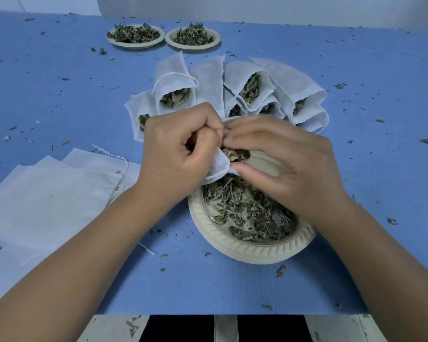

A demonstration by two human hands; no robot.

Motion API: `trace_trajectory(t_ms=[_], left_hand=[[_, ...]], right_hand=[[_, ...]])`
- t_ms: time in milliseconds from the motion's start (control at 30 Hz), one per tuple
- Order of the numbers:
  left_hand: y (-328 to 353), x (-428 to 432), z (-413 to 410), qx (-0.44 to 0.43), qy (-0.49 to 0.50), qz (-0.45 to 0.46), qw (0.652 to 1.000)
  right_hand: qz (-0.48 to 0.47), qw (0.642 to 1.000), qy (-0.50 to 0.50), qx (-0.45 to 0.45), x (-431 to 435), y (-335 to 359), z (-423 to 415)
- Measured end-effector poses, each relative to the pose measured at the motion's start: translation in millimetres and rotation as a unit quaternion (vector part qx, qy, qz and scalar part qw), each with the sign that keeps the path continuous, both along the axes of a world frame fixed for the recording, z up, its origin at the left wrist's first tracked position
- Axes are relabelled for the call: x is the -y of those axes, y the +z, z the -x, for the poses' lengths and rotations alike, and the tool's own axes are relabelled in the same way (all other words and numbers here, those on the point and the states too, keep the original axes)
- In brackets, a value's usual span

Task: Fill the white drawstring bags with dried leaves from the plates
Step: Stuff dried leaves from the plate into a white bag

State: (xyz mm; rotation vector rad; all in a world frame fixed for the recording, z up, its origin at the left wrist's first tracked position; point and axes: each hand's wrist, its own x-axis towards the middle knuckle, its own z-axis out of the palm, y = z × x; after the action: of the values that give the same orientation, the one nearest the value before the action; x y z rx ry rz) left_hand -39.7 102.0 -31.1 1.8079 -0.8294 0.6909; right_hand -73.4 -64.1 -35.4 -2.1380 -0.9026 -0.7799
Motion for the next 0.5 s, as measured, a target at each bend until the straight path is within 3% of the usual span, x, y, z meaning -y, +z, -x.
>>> trace_trajectory(t_ms=[133,267,300,433,500], left_hand=[[0,-2,-1,0.01,0.016,0.022,1.0],[-1,0,1,0.055,0.007,-0.015,0.998],[-1,0,1,0.061,0.006,-0.022,0.998],[0,-4,-4,0.035,0.042,0.039,0.998],[2,-6,-5,0.013,0.06,0.073,0.995]], right_hand=[[0.049,0.994,-0.052,0.079,9,10,4],[0.186,0.982,-0.029,-0.007,-4,4,6],[0.172,0.985,-0.019,-0.029,-4,3,5],[-0.041,0.996,0.036,-0.074,22,15,3],[-0.026,0.993,0.048,-0.108,30,17,0]])
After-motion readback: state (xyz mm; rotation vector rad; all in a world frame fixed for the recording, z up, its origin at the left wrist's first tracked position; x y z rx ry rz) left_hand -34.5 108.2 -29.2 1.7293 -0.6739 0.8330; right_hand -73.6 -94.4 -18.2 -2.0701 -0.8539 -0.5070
